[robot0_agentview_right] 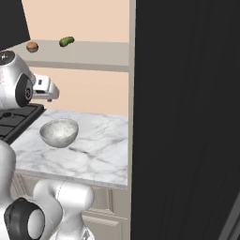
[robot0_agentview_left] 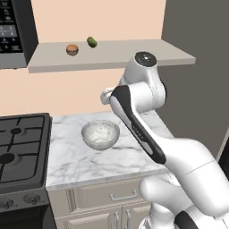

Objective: Pick the tangerine from the cabinet and place it in the bowl. Then pick the bowl and place it in the sink. Then turn on the sink facuet.

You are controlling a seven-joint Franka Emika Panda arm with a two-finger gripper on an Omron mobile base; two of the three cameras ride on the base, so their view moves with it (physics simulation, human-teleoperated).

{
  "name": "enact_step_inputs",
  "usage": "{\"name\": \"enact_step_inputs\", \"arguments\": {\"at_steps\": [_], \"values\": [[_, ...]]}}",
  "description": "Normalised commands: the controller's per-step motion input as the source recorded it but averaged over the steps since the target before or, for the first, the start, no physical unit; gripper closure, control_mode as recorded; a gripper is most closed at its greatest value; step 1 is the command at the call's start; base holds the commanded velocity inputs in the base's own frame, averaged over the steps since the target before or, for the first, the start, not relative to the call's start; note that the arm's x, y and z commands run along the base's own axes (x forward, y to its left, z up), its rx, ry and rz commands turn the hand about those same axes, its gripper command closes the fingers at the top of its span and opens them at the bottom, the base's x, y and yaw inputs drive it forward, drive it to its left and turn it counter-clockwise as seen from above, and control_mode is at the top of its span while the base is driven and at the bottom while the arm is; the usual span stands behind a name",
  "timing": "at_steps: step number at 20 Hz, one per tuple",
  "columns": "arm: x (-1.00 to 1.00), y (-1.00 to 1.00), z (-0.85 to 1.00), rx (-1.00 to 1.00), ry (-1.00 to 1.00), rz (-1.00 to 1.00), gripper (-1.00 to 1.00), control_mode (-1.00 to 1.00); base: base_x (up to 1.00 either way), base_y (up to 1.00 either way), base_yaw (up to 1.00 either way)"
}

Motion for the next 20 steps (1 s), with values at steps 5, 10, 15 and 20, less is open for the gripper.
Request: {"name": "enact_step_inputs", "arguments": {"at_steps": [5,10,15,20], "values": [[0.17,0.76,0.94,0.0,-0.14,0.07,-1.0,-1.0,0.0,0.0,0.0],[0.24,0.56,1.0,0.0,-0.02,0.0,-1.0,-1.0,0.0,0.0,0.0],[0.47,0.37,0.87,0.0,0.0,0.0,-1.0,-1.0,0.0,0.0,0.0],[0.98,0.08,0.06,0.0,0.0,0.0,-1.0,-1.0,0.0,0.0,0.0]]}}
